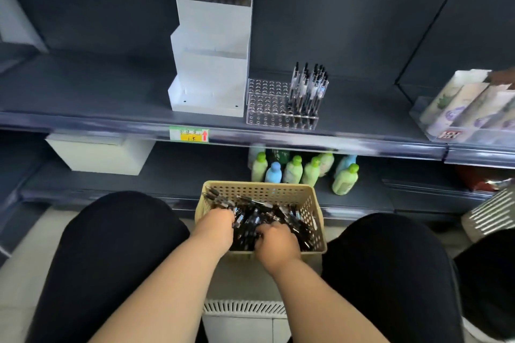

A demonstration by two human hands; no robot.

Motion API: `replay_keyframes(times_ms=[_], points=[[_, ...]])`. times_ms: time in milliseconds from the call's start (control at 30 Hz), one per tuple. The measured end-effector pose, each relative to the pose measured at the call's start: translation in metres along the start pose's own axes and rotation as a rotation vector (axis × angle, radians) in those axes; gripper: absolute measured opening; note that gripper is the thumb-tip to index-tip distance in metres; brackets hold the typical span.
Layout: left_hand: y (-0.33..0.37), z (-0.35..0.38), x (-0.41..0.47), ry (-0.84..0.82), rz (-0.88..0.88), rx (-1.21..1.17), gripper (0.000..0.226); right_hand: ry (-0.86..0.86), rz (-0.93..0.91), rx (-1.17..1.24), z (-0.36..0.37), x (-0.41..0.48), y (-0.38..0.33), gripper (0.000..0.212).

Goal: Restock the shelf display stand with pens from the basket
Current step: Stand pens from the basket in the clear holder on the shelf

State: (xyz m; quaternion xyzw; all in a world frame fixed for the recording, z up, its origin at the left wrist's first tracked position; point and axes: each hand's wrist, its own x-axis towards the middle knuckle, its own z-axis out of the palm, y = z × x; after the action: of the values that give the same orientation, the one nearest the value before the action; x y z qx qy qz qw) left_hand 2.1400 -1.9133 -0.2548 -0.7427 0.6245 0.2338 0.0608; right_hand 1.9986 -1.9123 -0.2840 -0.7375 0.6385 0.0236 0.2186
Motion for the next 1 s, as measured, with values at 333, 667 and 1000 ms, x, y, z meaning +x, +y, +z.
replay_keyframes(times_ms=[333, 667, 1000], points=[[-0.001, 0.01, 0.021, -0.059, -0.16, 0.113, 0.025, 0.012, 0.143, 0.333, 0.002, 0.016, 0.003, 0.036], [0.017, 0.028, 0.049, -0.11, -0.204, 0.158, 0.038, 0.006, 0.08, 0.385, 0.019, 0.044, -0.017, 0.036], [0.015, 0.012, 0.073, -0.241, -0.296, -0.102, 0.039, 0.038, 0.107, 0.496, 0.016, 0.069, -0.029, 0.031]])
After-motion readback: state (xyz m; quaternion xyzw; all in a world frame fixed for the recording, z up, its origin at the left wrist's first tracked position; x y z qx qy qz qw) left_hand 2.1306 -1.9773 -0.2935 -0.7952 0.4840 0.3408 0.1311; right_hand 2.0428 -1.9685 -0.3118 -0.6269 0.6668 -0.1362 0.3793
